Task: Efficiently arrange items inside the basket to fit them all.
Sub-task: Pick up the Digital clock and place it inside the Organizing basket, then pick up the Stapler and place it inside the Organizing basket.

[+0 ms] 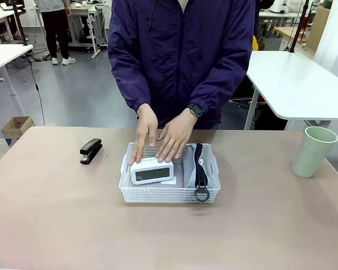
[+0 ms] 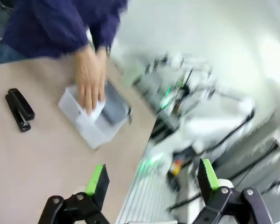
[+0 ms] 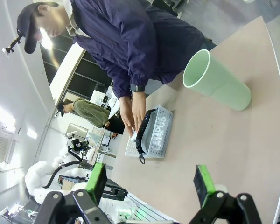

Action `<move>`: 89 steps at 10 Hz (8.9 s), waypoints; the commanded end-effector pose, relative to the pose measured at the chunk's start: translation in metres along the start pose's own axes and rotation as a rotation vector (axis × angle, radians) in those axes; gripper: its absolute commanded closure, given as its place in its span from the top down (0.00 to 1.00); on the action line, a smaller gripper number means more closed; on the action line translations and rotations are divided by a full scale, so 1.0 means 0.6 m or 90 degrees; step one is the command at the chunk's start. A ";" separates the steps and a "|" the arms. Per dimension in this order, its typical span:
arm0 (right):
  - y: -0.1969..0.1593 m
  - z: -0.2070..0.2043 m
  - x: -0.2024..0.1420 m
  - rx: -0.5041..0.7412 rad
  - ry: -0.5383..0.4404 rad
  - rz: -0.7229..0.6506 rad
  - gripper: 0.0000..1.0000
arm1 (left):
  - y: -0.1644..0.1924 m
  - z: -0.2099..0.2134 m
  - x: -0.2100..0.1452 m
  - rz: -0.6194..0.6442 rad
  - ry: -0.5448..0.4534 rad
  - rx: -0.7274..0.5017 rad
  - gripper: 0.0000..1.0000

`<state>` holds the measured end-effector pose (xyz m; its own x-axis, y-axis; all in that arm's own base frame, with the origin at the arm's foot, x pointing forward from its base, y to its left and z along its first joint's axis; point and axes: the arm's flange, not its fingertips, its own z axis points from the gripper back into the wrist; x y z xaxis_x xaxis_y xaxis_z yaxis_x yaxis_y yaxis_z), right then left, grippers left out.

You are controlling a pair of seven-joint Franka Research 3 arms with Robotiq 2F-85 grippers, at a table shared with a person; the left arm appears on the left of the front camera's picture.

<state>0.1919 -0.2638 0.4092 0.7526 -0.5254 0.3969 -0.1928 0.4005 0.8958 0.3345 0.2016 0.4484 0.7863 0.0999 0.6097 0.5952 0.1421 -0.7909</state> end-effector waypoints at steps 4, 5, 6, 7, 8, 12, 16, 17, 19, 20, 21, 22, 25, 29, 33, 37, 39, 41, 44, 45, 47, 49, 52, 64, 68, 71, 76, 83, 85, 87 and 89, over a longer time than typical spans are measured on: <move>0.001 -0.002 0.001 0.010 -0.011 0.017 1.00 | 0.045 0.024 0.000 0.066 -0.121 -0.036 1.00; 0.001 -0.002 0.001 0.010 -0.011 0.017 1.00 | 0.045 0.024 0.000 0.066 -0.121 -0.036 1.00; 0.001 -0.002 0.001 0.010 -0.011 0.017 1.00 | 0.045 0.024 0.000 0.066 -0.121 -0.036 1.00; 0.001 -0.002 0.001 0.010 -0.011 0.017 1.00 | 0.045 0.024 0.000 0.066 -0.121 -0.036 1.00; 0.001 -0.002 0.001 0.010 -0.011 0.017 1.00 | 0.045 0.024 0.000 0.066 -0.121 -0.036 1.00; 0.001 -0.002 0.001 0.010 -0.011 0.017 1.00 | 0.045 0.024 0.000 0.066 -0.121 -0.036 1.00; 0.001 -0.002 0.001 0.010 -0.011 0.017 1.00 | 0.045 0.024 0.000 0.066 -0.121 -0.036 1.00; 0.001 -0.002 0.001 0.010 -0.011 0.017 1.00 | 0.052 0.025 0.005 0.071 -0.122 -0.030 1.00; 0.001 -0.002 0.001 0.010 -0.011 0.017 1.00 | 0.049 -0.007 0.042 0.120 -0.089 0.049 1.00; 0.001 -0.002 0.001 0.010 -0.011 0.017 1.00 | 0.037 -0.040 0.071 0.119 -0.036 0.071 1.00; 0.001 -0.002 0.001 0.010 -0.011 0.017 1.00 | 0.028 -0.081 0.103 0.121 0.000 0.126 1.00; 0.001 -0.002 0.001 0.010 -0.011 0.017 1.00 | 0.027 -0.128 0.135 0.128 0.048 0.188 1.00; 0.001 -0.002 0.001 0.010 -0.011 0.017 1.00 | 0.043 -0.290 0.217 0.145 0.147 0.378 1.00; 0.001 -0.002 0.001 0.010 -0.011 0.017 1.00 | 0.119 -0.436 0.232 0.096 0.348 0.599 1.00; 0.001 -0.002 0.001 0.010 -0.011 0.017 1.00 | 0.136 -0.456 0.214 0.081 0.349 0.593 1.00; 0.001 -0.002 0.001 0.010 -0.011 0.017 1.00 | 0.183 -0.507 0.224 0.108 0.462 0.661 1.00; 0.001 -0.002 0.001 0.010 -0.011 0.017 1.00 | 0.217 -0.530 0.219 0.127 0.482 0.711 1.00; 0.001 -0.002 0.001 0.010 -0.011 0.017 1.00 | 0.258 -0.553 0.208 0.141 0.528 0.748 1.00; 0.001 -0.002 0.001 0.010 -0.011 0.017 1.00 | 0.311 -0.575 0.190 0.140 0.540 0.803 1.00; 0.001 -0.002 0.001 0.010 -0.011 0.017 1.00 | 0.319 -0.579 0.186 0.140 0.544 0.807 1.00; 0.001 -0.002 0.001 0.010 -0.011 0.017 1.00 | 0.325 -0.585 0.184 0.135 0.538 0.812 1.00; 0.001 -0.002 0.001 0.010 -0.011 0.017 1.00 | 0.334 -0.587 0.184 0.129 0.532 0.815 1.00; 0.001 -0.002 0.001 0.010 -0.011 0.017 1.00 | 0.343 -0.591 0.180 0.103 0.536 0.817 1.00; 0.001 -0.002 0.001 0.010 -0.011 0.017 1.00 | 0.389 -0.595 0.163 0.092 0.560 0.778 1.00; 0.001 -0.002 0.001 0.010 -0.011 0.017 1.00 | 0.383 -0.593 0.167 0.096 0.543 0.774 0.00; 0.001 -0.002 0.001 0.010 -0.011 0.017 1.00 | 0.371 -0.592 0.170 0.091 0.535 0.773 0.07; 0.001 -0.002 0.001 0.010 -0.011 0.017 1.00 | 0.338 -0.570 0.188 0.091 0.508 0.754 0.00; 0.001 -0.002 0.001 0.010 -0.011 0.017 1.00 | 0.059 -0.414 0.008 -0.018 0.487 0.603 0.00; 0.001 -0.002 0.001 0.010 -0.011 0.017 1.00 | 0.050 -0.398 -0.022 -0.058 0.443 0.590 0.00; 0.001 -0.002 0.001 0.010 -0.011 0.017 1.00 | 0.050 -0.406 -0.030 -0.021 0.478 0.595 0.21; 0.001 -0.002 0.001 0.010 -0.011 0.017 1.00 | 0.050 -0.406 -0.030 -0.021 0.478 0.595 0.21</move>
<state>0.1917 -0.2640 0.4093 0.7530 -0.5251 0.3966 -0.1921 0.4010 0.8957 0.3780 -0.0355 0.3995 0.8513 -0.4759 0.2209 0.5207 0.8184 -0.2432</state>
